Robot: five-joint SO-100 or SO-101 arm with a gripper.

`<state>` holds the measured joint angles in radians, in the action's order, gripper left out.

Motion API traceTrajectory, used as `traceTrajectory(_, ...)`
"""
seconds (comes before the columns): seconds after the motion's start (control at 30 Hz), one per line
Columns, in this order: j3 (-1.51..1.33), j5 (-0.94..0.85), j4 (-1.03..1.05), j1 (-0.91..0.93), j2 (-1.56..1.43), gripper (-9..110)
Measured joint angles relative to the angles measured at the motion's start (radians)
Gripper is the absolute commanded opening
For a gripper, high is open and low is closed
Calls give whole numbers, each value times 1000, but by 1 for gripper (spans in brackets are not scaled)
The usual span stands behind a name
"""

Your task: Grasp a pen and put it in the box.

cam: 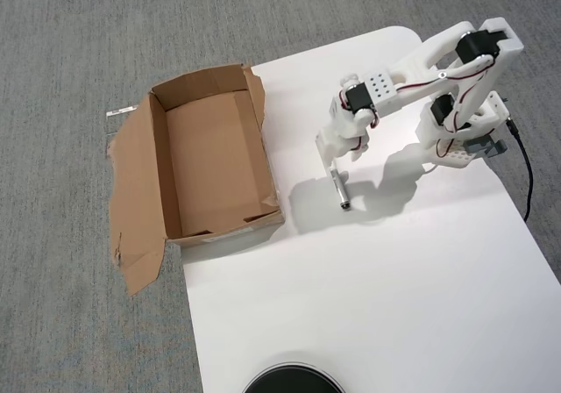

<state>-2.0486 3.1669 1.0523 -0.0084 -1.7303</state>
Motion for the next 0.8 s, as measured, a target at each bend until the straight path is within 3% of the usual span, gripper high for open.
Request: traceTrajectory(0.8, 3, 0, -57, -2, 135, 20)
